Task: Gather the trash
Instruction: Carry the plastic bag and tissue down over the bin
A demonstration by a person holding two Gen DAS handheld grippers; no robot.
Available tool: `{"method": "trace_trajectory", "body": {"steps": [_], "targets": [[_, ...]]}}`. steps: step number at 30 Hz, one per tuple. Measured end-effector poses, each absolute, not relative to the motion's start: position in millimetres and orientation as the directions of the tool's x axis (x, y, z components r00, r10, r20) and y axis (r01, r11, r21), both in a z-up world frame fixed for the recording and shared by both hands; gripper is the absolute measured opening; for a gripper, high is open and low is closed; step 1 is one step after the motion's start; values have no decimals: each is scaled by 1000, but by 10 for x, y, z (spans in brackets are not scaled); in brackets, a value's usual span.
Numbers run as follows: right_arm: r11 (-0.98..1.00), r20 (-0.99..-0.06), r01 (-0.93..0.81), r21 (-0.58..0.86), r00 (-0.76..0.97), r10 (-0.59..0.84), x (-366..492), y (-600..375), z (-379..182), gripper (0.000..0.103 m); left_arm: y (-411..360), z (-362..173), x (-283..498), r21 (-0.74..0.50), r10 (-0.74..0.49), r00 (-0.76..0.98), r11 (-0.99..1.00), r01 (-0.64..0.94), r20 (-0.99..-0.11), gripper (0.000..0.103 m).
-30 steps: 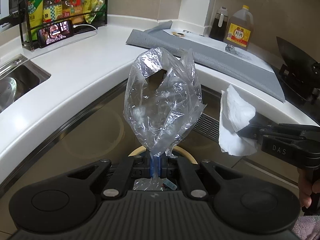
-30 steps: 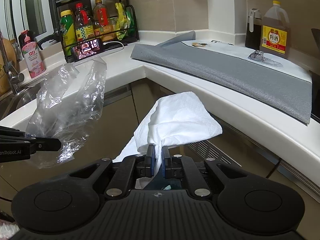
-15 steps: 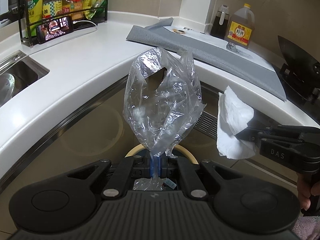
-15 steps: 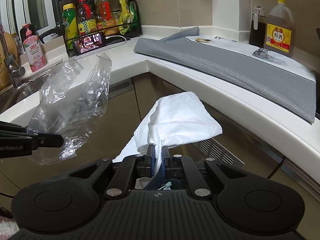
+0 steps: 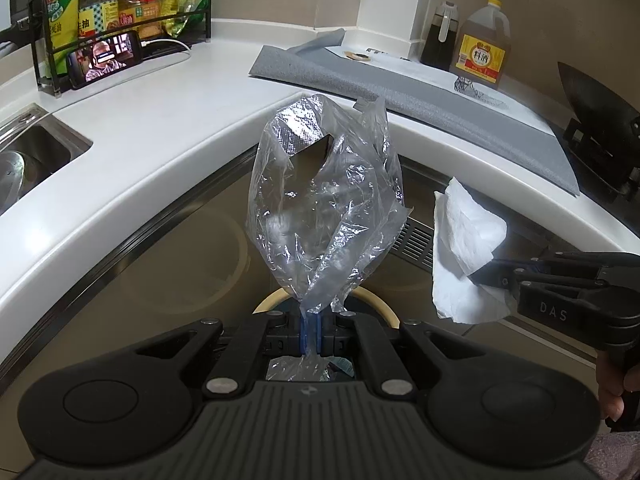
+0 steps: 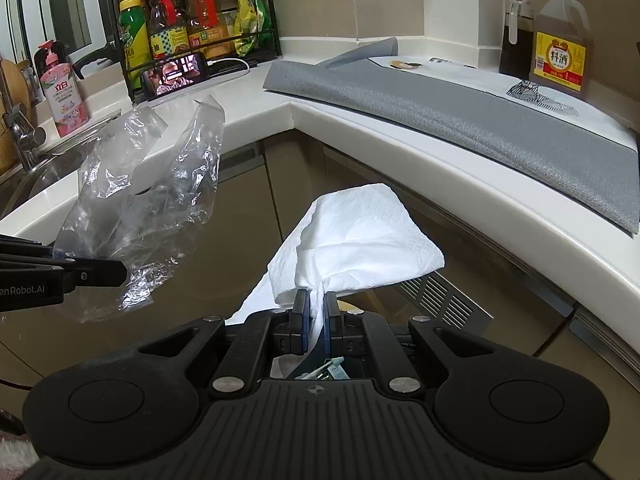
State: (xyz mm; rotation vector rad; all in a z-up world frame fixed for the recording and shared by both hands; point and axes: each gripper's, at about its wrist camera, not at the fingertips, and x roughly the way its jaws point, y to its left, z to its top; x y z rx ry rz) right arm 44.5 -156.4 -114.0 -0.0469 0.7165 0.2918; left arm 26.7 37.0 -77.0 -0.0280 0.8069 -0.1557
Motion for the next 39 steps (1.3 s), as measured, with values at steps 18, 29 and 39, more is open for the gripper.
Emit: {"method": "trace_trajectory", "body": {"steps": [18, 29, 39], "targets": [[956, -693, -290, 37, 682, 234, 594, -1515, -1284, 8, 312, -1018, 569, -100, -168, 607, 984, 145, -777, 5], [948, -738, -317, 19, 636, 228, 775, -1413, -1499, 8, 313, -1334, 834, -143, -182, 520, 983, 115, -834, 5], [932, -800, -362, -4, 561, 215, 930, -1280, -1754, 8, 254, -1582, 1036, -131, -169, 456, 985, 113, -874, 5]]}}
